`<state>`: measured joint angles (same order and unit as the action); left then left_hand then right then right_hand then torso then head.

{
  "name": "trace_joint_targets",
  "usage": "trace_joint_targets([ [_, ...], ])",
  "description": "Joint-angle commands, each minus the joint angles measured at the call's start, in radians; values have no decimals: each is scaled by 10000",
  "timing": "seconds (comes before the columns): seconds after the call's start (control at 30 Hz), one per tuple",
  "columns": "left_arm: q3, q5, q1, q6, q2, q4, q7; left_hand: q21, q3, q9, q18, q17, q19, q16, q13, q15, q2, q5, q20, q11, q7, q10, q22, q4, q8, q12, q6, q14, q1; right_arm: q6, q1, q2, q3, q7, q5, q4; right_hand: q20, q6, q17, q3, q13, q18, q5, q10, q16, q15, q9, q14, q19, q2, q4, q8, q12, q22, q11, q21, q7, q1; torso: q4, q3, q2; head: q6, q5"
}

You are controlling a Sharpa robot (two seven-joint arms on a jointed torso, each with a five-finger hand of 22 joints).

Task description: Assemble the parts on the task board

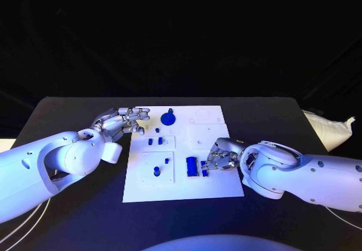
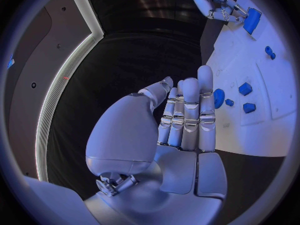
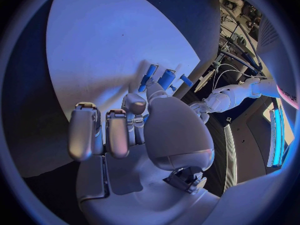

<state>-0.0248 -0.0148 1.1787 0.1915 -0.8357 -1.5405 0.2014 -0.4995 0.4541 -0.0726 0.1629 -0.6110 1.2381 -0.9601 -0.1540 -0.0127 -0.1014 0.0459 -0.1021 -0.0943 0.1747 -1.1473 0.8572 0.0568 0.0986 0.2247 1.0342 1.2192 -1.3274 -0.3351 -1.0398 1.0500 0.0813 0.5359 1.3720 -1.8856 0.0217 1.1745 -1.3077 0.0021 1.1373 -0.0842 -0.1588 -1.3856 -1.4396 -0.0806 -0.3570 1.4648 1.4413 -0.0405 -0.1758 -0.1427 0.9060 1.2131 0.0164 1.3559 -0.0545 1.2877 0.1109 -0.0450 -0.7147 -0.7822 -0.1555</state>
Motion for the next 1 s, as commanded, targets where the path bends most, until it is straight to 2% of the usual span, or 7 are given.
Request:
trace_joint_targets([
  [0.03, 6, 28, 0, -116, 10, -6, 100, 47, -1, 17, 184, 9, 20, 37, -11, 20, 80, 37, -57, -14, 11, 75, -15, 82, 56, 29, -73, -72, -24, -91, 21, 82, 10, -183, 86, -88, -2, -3, -899, -206, -17, 102, -60, -17, 23, -40, -10, 724, 8, -56, -131, 35, 3, -26, 13, -37, -47, -321, -2, 6, 15, 20, 3],
  [0.47, 5, -79, -30, 78, 117, 248, 486, 85, -247, 12, 164, 16, 15, -5, -42, -34, -15, 4, -93, -33, 26, 59, -43, -152, 106, 133, -54, -67, 391, -1644, -485, 281, -6, -3139, -2321, 80, 103, -468, -133, -1294, -1106, -101, 325, 780, 703, 93, -9, 525, -451, 62, -1033, 235, -1844, -1069, -149, -765, -213, -954, -104, -58, 205, 286, -6],
  [0.6, 4, -218, -102, 250, 190, 433, 796, 562, -1274, -8, 110, 267, -680, 257, -133, -145, -584, 103, -215, -11, -120, 49, -263, -621, 214, 329, 23, -768, 1268, -1774, -791, 92, -9, -4734, -4812, 856, 212, -1050, 253, -1225, -2030, -195, 35, 1481, 1091, 224, 94, 418, -694, 290, -717, 541, -3262, -1602, -322, -1178, -429, -165, -165, -113, 371, 399, 41],
  [0.7, 4, -321, -143, 430, 227, 574, 973, 1470, -1652, 12, 5, 593, -2074, 901, -195, -362, -437, 59, -387, -124, -62, 207, -690, -661, 226, 443, -63, -2142, 1052, -1623, -980, -197, -17, -5859, -6654, 1590, 296, -1318, 590, -992, -2361, -293, -150, 1819, 1428, 324, 144, 306, -932, 568, -242, 673, -3673, -2145, -424, -1583, -569, 702, -260, -161, 485, 574, 105],
  [0.83, 5, -547, -219, 652, 368, 882, 1214, 2568, -2026, 49, -74, 1448, -3370, 2239, -118, -692, -119, 35, -718, -324, 30, 649, -1421, -677, 163, 365, -335, -3313, 644, -1312, -1207, -655, -38, -7155, -8928, 2535, 523, -1675, 3821, -959, -3355, -968, -59, 2712, 4687, 570, 220, -1093, -2894, 743, 95, 769, -4729, -6043, -653, -4710, -821, 1338, -228, -196, 586, 810, 114],
  [0.87, 6, -615, -235, 694, 433, 996, 1288, 2773, -2112, 53, -51, 1720, -3527, 2653, -57, -756, -56, 57, -800, -351, 34, 766, -1607, -673, 133, 288, -422, -3371, 548, -1176, -1243, -806, -48, -7441, -9461, 2810, 634, -1785, 5359, -964, -3912, -998, 32, 2809, 6434, 704, 266, -1892, -3246, 794, 152, 770, -5173, -6462, -812, -5342, -895, 1482, -213, -214, 614, 868, 112],
  [1.0, 8, -792, -278, 815, 681, 1376, 1539, 3462, -2354, 62, 29, 2771, -3889, 4537, 294, -1097, 143, 29, -1168, -570, -141, 1176, -2345, -637, -14, -176, -673, -3578, 228, -694, -1305, -1386, -92, -8204, -10934, 3816, 1071, -2057, 6809, -807, -5714, -920, 275, 3544, 8921, 1075, 504, -3245, -4202, 985, 305, 799, -6777, -7656, -1214, -7268, -1214, 1990, -154, -246, 732, 1036, 118],
])
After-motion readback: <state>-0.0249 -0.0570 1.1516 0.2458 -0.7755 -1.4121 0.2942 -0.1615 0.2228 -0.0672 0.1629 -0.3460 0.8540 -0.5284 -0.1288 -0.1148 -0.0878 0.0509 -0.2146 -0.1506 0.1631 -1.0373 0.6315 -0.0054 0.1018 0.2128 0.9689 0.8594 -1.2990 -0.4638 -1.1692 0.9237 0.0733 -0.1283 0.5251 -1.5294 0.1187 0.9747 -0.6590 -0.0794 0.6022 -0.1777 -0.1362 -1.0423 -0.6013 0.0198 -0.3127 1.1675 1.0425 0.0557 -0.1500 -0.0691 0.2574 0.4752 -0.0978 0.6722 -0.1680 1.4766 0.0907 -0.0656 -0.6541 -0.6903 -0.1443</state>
